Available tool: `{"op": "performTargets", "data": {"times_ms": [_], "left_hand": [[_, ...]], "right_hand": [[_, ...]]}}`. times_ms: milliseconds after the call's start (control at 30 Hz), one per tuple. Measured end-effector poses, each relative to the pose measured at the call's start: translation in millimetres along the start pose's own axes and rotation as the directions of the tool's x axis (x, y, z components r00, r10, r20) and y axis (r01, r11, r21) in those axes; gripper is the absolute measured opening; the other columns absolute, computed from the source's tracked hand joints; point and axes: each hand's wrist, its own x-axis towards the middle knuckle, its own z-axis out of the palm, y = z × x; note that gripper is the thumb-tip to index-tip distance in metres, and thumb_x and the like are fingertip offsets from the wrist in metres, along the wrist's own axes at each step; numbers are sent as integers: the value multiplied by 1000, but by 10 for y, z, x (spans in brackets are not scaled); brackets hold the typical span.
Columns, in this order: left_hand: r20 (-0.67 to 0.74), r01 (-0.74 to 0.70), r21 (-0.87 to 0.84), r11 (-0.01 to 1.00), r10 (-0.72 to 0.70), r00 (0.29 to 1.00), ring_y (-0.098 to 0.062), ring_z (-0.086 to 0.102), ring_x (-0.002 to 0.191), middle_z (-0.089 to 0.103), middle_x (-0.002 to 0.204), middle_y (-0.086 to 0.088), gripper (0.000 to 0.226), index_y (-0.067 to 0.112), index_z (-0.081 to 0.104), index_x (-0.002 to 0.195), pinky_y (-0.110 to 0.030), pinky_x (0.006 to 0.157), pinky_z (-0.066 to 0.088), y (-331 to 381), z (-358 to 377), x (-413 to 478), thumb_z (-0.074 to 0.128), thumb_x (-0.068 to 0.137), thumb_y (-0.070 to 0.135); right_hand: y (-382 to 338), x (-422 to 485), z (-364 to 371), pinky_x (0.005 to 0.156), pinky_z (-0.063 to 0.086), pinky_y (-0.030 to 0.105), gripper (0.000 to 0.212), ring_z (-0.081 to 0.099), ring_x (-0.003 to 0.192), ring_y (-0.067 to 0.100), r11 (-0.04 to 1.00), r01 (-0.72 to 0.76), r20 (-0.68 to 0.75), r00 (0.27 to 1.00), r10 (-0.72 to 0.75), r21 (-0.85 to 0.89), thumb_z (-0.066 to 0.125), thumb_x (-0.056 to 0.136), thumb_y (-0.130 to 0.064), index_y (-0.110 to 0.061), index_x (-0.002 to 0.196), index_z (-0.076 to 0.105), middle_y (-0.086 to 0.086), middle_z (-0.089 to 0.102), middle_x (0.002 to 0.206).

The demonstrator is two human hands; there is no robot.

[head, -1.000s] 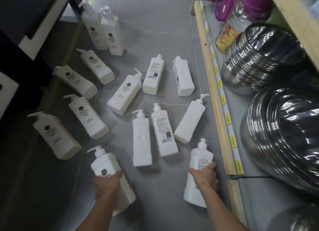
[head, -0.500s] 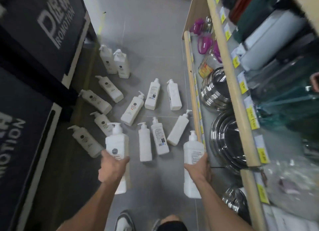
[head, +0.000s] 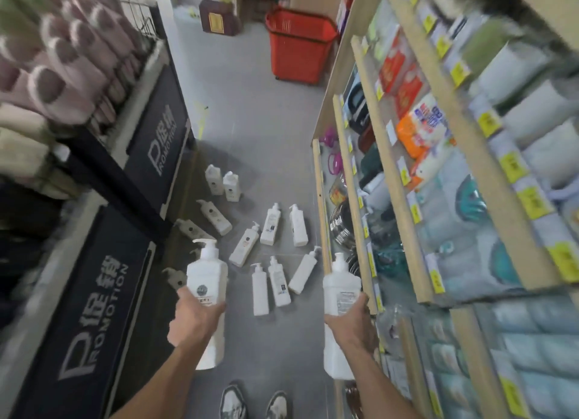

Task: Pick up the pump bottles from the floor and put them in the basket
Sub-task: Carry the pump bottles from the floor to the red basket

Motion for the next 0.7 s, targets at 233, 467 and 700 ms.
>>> {"op": "performTargets", "data": {"times_ms": [233,467,700], "left_hand": [[35,-123,24,992,122,992,-36,59,89,56,109,-6,66,19,31,114,-42,78,47,-109,-673,-431,74,71,46],[16,-177,29,984,177,984,-33,60,91,56,111,-6,74,17,31,121,-43,81,51,-397,-1037,-696,73,74,57],[-33,-132,-4,991,132,991,-31,62,93,56,109,-2,86,21,30,122,-45,83,54,-645,-1195,-867,78,63,62]], "right_hand": [[-108,-730,-399,66,45,33,81,57,83,26,989,101,-2,995,-102,-111,79,68,-44,-24,124,25,-1,60,112],[-207,-1063,-483,65,41,32,86,62,90,31,973,178,3,984,-180,-146,81,68,-47,-20,130,29,1,60,118],[-340,-1079,-504,60,40,29,86,63,84,28,926,324,48,946,-321,-194,83,69,-47,-20,129,29,3,62,110]]}}
